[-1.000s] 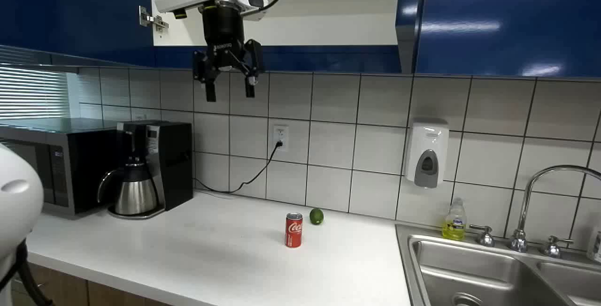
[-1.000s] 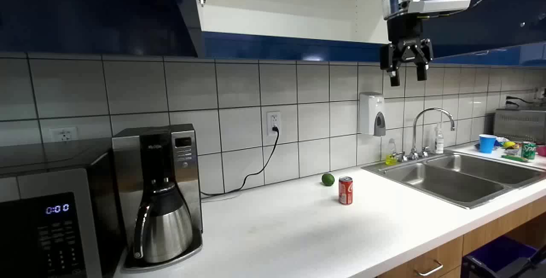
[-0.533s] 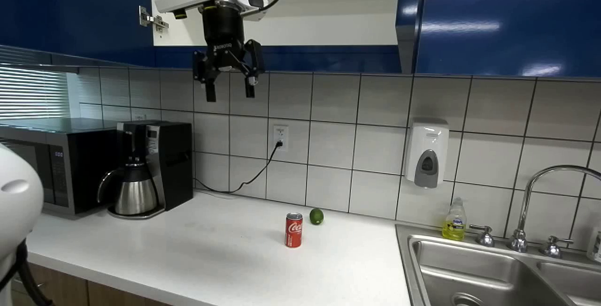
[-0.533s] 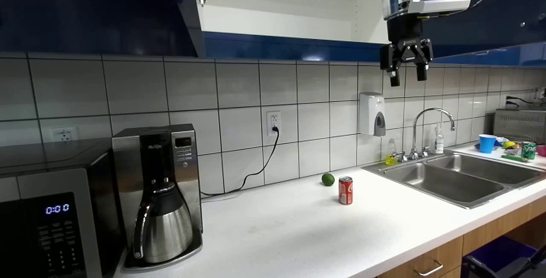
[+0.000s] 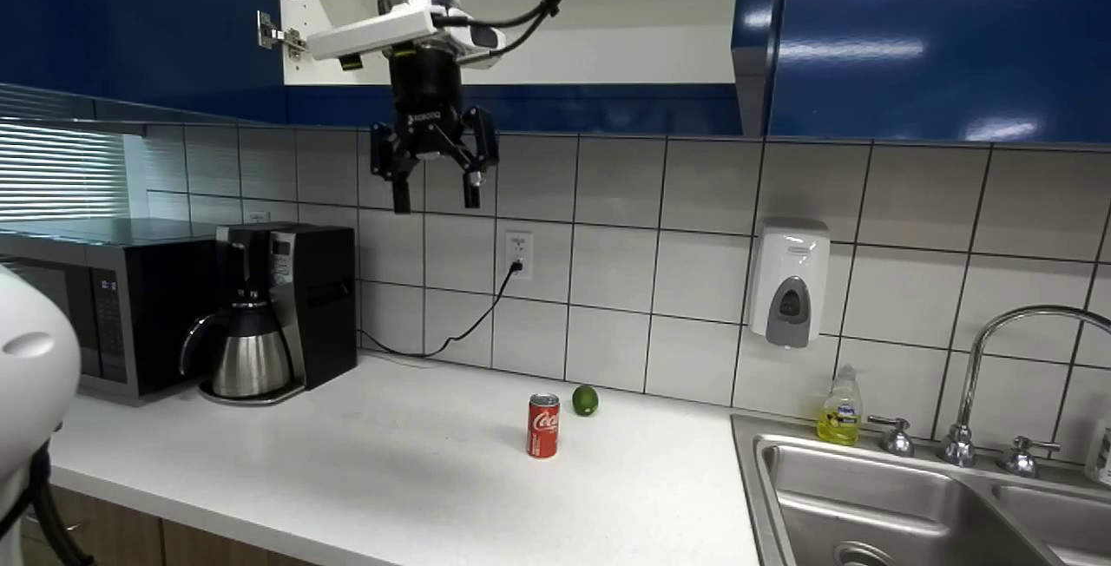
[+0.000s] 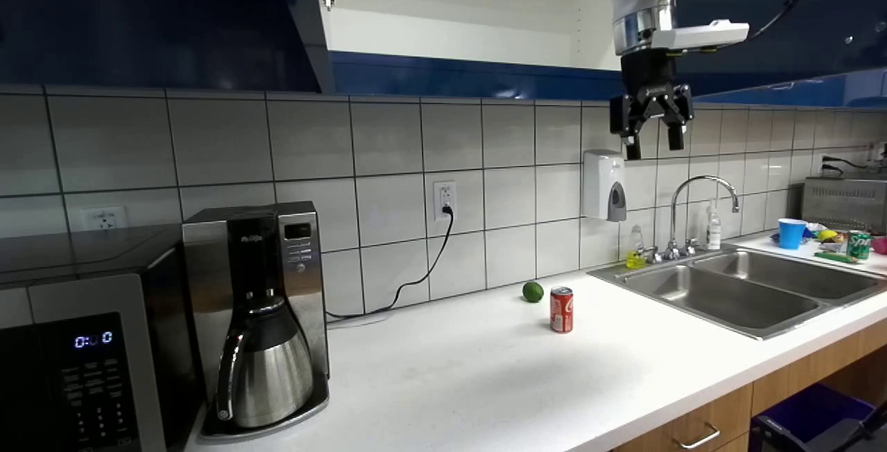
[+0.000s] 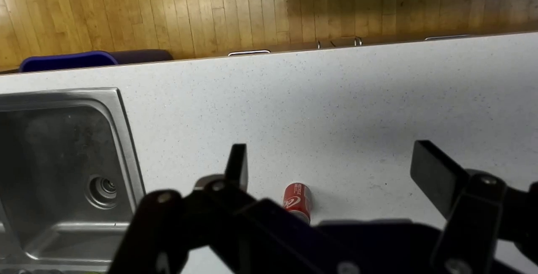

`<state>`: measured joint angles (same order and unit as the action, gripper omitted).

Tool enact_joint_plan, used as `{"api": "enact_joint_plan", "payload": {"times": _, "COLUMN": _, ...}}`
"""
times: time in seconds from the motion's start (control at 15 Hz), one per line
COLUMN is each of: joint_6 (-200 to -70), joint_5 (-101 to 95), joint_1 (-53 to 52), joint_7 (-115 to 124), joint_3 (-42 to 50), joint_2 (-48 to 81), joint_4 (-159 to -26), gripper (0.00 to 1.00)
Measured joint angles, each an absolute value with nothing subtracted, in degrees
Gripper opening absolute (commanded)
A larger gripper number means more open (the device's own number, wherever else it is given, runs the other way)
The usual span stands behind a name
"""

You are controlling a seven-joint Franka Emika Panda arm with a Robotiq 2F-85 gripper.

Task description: Put the can inside the cupboard

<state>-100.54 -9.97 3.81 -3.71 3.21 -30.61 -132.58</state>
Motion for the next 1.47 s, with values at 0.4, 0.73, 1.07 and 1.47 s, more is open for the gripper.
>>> {"api": "enact_joint_plan", "payload": {"times": 0.4, "joint_6": -116.8, "joint_5": -10.2, "joint_1": 4.2, "joint_7": -1.6, "joint_3": 4.8, "joint_2": -18.1, "joint_4": -136.9, "gripper": 1.0}}
{"api": "enact_joint_plan", "payload": {"times": 0.73, "joint_6": -128.6, "joint_5": -10.2, "joint_1": 4.7, "joint_7": -0.1, "joint_3": 5.4, "joint_2": -6.6, "joint_4": -137.0, "gripper": 1.0}}
{"api": "enact_joint_plan", "payload": {"times": 1.07, "joint_6": -138.2, "joint_5": -10.2, "joint_1": 4.7, "joint_7": 1.6, "joint_3": 5.9, "joint_2": 4.2, "joint_4": -135.5, "gripper": 1.0}}
{"api": "enact_joint_plan", "payload": {"times": 1.47, "joint_6": -147.1, "joint_5": -10.2, "joint_1": 4.5, "joint_7": 3.4, "joint_3": 6.7, "joint_2": 15.1, "joint_4": -130.8, "gripper": 1.0}}
